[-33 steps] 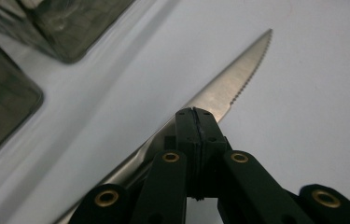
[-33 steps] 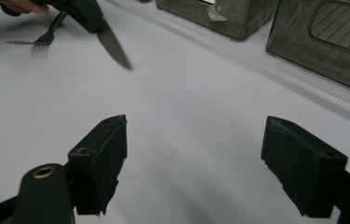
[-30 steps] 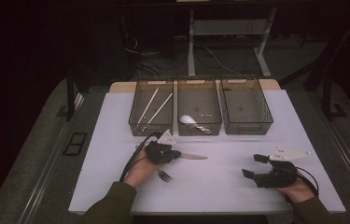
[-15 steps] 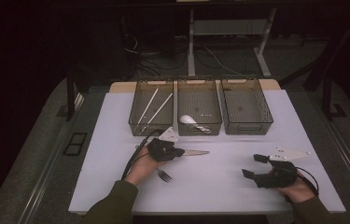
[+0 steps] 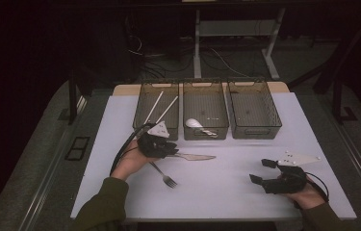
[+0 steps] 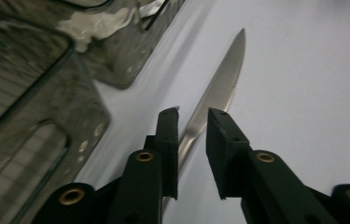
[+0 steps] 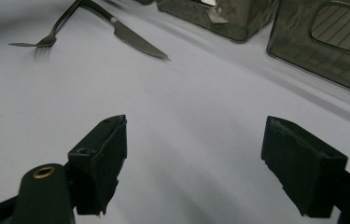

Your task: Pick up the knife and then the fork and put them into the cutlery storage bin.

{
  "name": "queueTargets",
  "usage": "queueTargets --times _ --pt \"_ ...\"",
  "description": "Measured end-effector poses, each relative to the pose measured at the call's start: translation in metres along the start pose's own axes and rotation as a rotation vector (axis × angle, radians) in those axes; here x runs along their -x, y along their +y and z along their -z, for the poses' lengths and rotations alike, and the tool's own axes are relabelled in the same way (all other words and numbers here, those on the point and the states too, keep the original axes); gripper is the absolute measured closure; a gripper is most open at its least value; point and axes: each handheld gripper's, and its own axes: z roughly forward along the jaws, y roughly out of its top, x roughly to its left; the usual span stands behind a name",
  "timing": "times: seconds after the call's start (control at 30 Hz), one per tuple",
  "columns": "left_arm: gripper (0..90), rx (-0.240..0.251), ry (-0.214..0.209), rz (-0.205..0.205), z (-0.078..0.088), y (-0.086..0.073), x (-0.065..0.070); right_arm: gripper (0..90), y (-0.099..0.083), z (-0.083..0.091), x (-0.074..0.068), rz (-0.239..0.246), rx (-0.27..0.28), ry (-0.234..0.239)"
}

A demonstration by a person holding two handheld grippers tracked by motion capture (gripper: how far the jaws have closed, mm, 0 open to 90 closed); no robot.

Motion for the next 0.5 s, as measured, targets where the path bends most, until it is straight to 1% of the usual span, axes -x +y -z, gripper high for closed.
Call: queueTargets --times 0.07,0.13,0.17,0.2,0.27,0.37,0.43,0.5 --pt "69.1 -0.01 -0.013 -0.021 -0.002 -0.001 -0.005 22.3 0.0 0.0 0.0 0.002 -0.002 0.001" --pt "67.4 -0.021 -0.039 -0.031 -0.007 -0.003 -0.008 22.3 0.0 0.0 0.0 0.002 -0.003 0.002" --pt "66.5 -0.035 -0.048 -0.038 -0.011 -0.004 -0.009 22.3 0.0 0.0 0.0 0.002 -0.002 0.002" --pt "65.9 -0.058 -0.05 -0.06 -0.014 -0.005 -0.01 22.3 0.0 0.0 0.0 0.003 -0.002 0.003" --pt "65.0 -0.086 -0.049 -0.082 -0.02 -0.007 -0.012 22.3 0.0 0.0 0.0 0.003 -0.002 0.003" --pt "64.8 -0.096 -0.063 -0.091 -0.024 -0.009 -0.015 22.3 0.0 0.0 0.0 0.003 -0.002 0.005" --pt "64.9 -0.097 -0.064 -0.103 -0.025 -0.01 -0.017 22.3 0.0 0.0 0.0 0.003 -0.002 0.006" --pt "66.6 -0.101 -0.086 -0.097 -0.027 -0.012 -0.019 22.3 0.0 -0.001 0.0 0.003 -0.002 0.008"
